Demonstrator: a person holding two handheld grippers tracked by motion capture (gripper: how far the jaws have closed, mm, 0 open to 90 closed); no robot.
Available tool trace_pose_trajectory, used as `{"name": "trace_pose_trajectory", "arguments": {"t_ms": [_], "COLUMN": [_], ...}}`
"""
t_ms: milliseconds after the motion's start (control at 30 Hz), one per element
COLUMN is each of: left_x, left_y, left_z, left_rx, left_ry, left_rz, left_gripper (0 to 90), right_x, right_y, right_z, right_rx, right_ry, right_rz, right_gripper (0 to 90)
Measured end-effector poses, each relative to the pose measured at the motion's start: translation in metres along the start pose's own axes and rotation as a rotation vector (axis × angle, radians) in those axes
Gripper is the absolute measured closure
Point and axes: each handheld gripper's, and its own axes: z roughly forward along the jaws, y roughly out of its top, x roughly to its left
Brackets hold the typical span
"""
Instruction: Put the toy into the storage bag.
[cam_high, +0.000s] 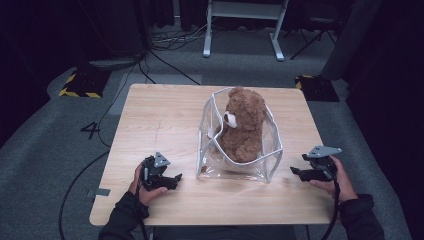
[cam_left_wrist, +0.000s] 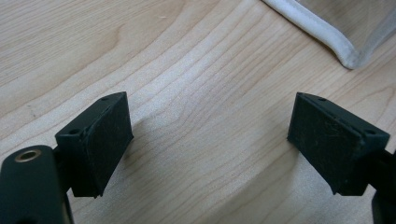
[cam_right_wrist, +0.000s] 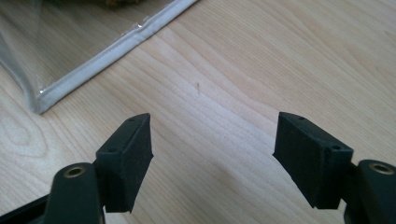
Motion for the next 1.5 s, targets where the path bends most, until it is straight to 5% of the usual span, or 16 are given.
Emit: {"name": "trace_pose_trajectory", "arguments": {"t_ms": [767,1167,1500], "left_x": [0.0,0.0,0.0], "left_y": [0.0,0.001,0.001], "left_z": [0.0,0.001,0.001], "left_rx": [-0.001,0.001,0.001], "left_ry": [0.0,-0.001,-0.001], "left_rz": [-0.001,-0.001,-0.001], "left_gripper": [13.7,13.6,13.6], "right_x": [0.004,0.003,0.003], "right_y": [-0.032,-0.052,-0.052], "right_z": [0.007,0.007,0.007], "right_rx": [-0.006,-0.118,-0.117], "right_ry": [0.056,0.085,0.077], "right_rz": [0.046,0.101,0.107], "right_gripper": [27.9,27.0,25.9]}}
